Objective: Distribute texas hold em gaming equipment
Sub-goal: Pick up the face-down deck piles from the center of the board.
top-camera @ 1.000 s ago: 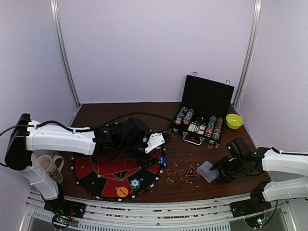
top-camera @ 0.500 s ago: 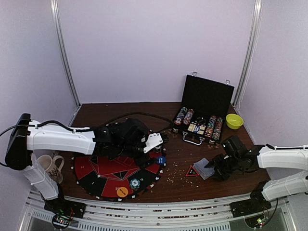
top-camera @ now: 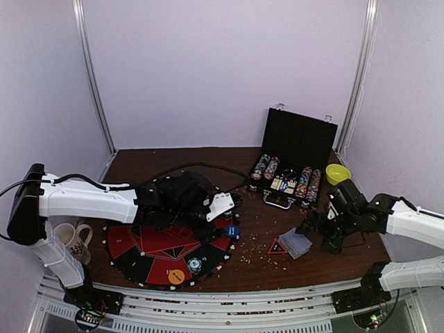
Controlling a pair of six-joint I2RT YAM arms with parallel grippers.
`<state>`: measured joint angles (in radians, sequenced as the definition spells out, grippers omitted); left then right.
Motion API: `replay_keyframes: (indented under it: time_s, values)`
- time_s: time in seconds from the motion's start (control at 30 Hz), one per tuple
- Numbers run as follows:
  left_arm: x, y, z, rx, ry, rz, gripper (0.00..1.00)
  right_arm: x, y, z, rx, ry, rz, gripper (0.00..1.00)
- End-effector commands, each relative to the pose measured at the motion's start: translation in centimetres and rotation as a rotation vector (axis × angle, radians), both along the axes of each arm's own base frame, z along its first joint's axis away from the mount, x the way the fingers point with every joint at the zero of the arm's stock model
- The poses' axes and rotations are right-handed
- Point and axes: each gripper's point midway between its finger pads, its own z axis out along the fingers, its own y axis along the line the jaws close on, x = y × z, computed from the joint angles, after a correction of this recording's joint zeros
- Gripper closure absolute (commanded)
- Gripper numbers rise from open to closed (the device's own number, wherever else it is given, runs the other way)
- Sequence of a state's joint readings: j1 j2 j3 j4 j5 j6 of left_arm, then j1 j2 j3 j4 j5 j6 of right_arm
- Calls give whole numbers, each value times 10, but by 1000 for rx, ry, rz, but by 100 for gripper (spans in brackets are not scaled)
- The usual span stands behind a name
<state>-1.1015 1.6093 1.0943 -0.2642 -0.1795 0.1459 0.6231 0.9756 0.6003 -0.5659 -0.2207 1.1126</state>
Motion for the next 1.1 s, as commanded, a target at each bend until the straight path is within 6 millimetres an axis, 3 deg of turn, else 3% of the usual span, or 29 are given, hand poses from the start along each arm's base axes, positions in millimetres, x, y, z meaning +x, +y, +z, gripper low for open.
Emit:
replay_keyframes:
  time_s: [0.0,0.13,0.27,0.33,0.53,0.83,1.07]
  values:
    - [4,-1,8,-26,4,4,16,13,-3,24,-242,-102,361,0]
    - [17,5,11,-34,17,50,16,32,-12,22,-486,-53,596,0]
    - [17,7,15,-38,21,42,16,22,-12,1,-504,17,723,0]
    - [16,8,15,-35,22,38,16,15,-20,-7,-519,68,721,0]
    - [16,9,0,5,39,33,16,13,-19,-23,-528,137,743,0]
    - [13,10,-6,16,50,24,16,10,7,-32,-404,140,826,0]
    - [12,11,-9,20,57,18,16,18,5,-39,-442,154,823,0]
